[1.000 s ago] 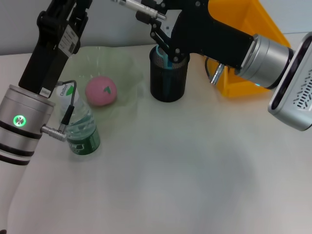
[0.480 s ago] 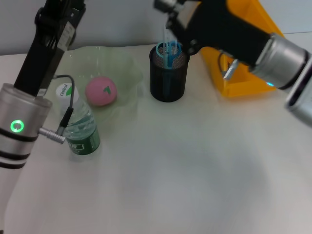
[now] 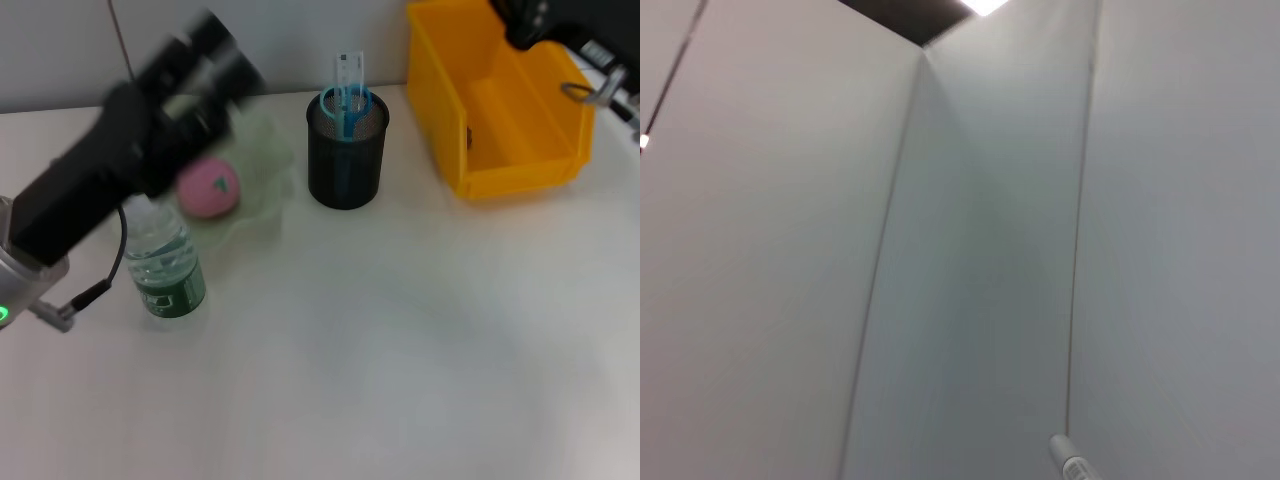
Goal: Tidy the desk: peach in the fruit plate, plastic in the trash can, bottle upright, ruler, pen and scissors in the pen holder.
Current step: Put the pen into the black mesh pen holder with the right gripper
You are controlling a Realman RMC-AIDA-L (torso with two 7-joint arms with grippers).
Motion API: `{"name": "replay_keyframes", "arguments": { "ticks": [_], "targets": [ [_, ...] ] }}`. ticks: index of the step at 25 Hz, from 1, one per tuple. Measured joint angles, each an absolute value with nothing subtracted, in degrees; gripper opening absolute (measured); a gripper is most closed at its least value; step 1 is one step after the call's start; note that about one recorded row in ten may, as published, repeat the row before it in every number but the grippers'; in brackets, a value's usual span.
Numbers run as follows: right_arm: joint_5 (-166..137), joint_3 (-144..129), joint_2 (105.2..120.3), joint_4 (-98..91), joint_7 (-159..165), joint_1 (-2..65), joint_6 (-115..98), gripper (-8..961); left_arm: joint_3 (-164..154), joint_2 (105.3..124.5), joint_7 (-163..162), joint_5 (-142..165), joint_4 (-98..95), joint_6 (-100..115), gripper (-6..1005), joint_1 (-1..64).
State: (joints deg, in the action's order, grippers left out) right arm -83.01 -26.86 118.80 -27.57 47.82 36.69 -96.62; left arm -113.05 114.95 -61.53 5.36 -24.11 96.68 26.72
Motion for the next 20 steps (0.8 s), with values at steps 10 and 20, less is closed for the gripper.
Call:
{"name": "replay_keyframes", "arguments": {
  "ticks": [10, 20],
  "targets": [
    [-103.21, -38.31, 114.73, -60.59, 108.33, 38.65, -89.73, 138, -89.89, 109.98, -63.73, 51.89, -29.43, 96.17, 813, 26.81],
    [-125.87, -40.39, 109.58, -69.4, 134.59, 52.12, -96.71, 138, -74.24, 112.44, -68.92, 78.92, -41.54, 96.1, 813, 23.61]
  ]
}}
